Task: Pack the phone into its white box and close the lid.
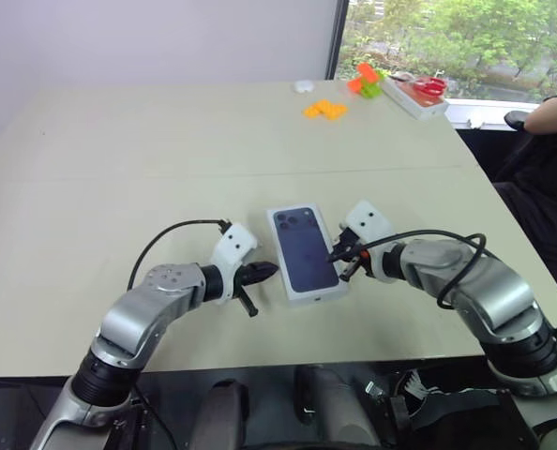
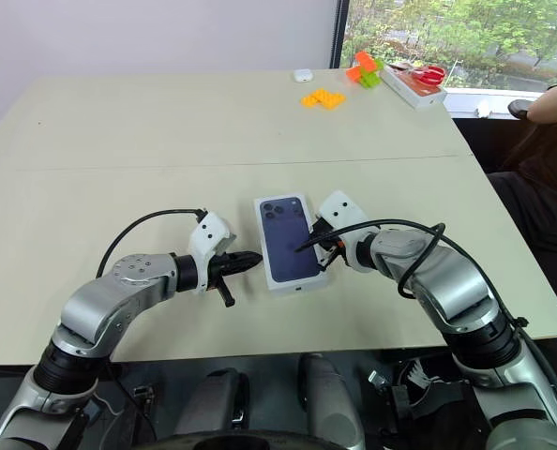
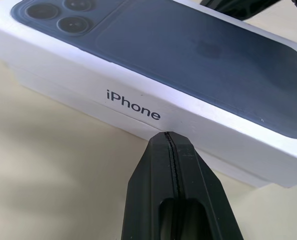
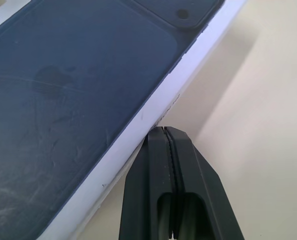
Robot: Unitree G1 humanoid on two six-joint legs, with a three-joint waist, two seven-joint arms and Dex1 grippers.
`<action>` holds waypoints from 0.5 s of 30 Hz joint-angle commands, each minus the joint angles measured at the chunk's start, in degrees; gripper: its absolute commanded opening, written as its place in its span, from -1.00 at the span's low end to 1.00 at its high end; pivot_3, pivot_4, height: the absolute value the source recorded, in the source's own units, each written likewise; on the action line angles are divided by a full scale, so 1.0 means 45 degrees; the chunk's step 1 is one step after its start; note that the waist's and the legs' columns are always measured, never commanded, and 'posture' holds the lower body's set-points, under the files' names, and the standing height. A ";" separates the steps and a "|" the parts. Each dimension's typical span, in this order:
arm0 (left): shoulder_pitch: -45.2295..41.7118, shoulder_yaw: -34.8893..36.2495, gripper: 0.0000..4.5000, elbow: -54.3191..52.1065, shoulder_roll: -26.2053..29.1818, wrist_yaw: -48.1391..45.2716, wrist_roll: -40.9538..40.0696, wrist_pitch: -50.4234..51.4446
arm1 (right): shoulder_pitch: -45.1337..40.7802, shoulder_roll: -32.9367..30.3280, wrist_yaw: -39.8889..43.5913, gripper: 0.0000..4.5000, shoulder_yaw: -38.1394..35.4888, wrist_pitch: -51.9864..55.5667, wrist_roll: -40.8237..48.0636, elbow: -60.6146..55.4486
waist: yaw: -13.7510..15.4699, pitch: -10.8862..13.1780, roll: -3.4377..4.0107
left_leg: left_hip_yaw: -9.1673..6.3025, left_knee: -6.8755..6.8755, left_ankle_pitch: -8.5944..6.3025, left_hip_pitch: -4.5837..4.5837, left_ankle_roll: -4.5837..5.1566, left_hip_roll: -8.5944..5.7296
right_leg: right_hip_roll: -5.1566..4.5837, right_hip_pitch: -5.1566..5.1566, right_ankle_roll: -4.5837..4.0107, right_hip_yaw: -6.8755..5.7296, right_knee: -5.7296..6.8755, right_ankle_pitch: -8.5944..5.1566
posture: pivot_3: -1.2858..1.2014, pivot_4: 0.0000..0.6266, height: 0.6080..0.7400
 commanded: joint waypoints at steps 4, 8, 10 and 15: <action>-0.0203 -0.0232 -1.00 -0.0521 0.0005 -0.0361 -0.0107 -0.0305 | -0.0023 0.0211 0.0460 -0.99 0.0155 -0.0163 0.0064 -0.0627 | -0.0006 0.0000 0.0000 | 0.0001 0.0000 0.0000 0.0000 0.0000 0.0000 | 0.0000 0.0000 0.0000 0.0001 0.0000 0.0000 | 0.03 -0.52 0.78; -0.0190 -0.0236 -1.00 -0.0408 0.0029 -0.0358 -0.0004 -0.0367 | -0.0011 0.0236 0.0503 -0.99 0.0169 -0.0168 0.0013 -0.0635 | -0.0004 0.0000 0.0000 | 0.0000 0.0000 0.0000 0.0000 0.0000 0.0000 | 0.0000 0.0000 -0.0001 0.0000 0.0001 0.0000 | 0.03 -0.52 0.78; -0.0211 -0.0225 -1.00 -0.0331 0.0020 -0.0349 0.0026 -0.0388 | -0.0004 0.0276 0.0486 -0.99 0.0187 -0.0189 -0.0039 -0.0611 | -0.0004 0.0000 0.0000 | 0.0001 0.0000 0.0000 0.0000 0.0000 0.0000 | 0.0000 0.0000 -0.0001 0.0000 0.0001 0.0000 | 0.03 -0.52 0.78; -0.0208 -0.0176 -1.00 -0.0256 -0.0055 -0.0305 0.0084 -0.0392 | 0.0002 0.0365 0.0434 -0.99 0.0164 -0.0289 -0.0244 -0.0490 | -0.0008 0.0000 0.0000 | 0.0000 0.0000 0.0000 0.0001 0.0000 0.0000 | 0.0000 0.0000 0.0000 0.0000 0.0001 0.0000 | 0.03 -0.52 0.78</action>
